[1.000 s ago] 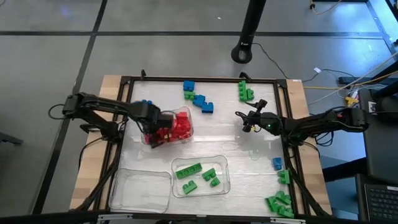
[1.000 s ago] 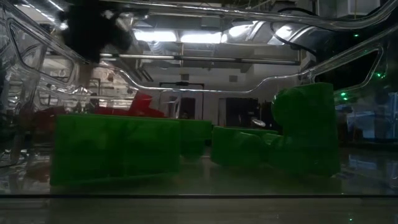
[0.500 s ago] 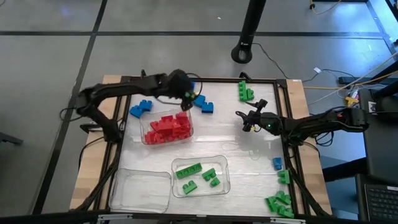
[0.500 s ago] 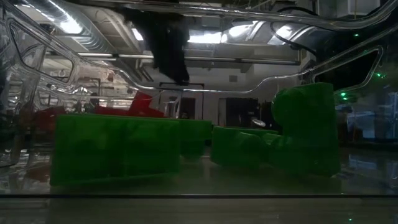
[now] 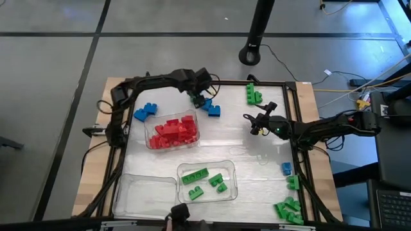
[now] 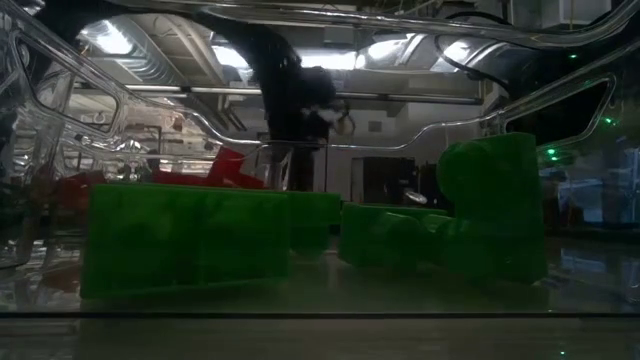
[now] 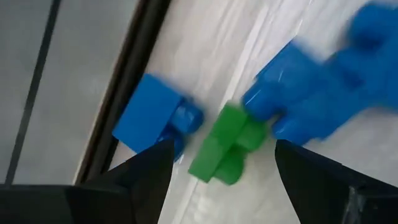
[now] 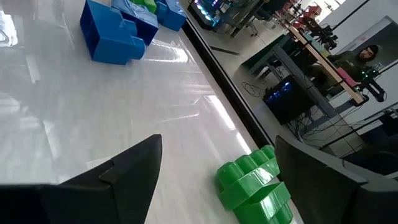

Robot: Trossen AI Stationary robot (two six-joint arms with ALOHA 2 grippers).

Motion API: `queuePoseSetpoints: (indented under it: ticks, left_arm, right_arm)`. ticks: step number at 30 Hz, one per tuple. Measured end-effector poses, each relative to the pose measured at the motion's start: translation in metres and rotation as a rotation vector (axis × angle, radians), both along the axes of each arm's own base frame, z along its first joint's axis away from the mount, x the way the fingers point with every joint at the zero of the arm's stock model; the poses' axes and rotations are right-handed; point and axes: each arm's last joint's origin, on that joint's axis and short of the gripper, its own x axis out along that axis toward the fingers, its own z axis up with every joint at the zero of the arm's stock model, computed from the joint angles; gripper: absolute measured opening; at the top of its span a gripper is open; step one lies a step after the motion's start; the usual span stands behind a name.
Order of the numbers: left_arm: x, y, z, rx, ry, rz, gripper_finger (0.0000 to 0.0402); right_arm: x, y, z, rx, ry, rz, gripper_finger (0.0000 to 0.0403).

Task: Sort blocks
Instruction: Put the green game piece into the bottom right transparent bin

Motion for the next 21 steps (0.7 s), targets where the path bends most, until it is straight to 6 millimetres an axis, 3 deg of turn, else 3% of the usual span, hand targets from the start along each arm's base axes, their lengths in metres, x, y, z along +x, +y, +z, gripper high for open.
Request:
queuePoseSetpoints:
  ticks: [4,10,21]
  left_arm:
    - [-0.002,0.004,-0.019,0.025,0.129,-0.015,0.0269]
    - [0.0,0.004,-0.02,0.06,0.173,-0.111,0.0269]
    - [-0.015,0.027,-0.021,0.022,0.201,-0.226,0.0269]
  right_arm:
    - [0.0,0.0,0.0,0.001,0.002,-0.001,0.0312]
    - [0.0,0.0,-0.001,0.006,0.002,-0.003,0.0312]
    - [0.0,0.0,-0.001,0.02,-0.01,-0.009,0.0312]
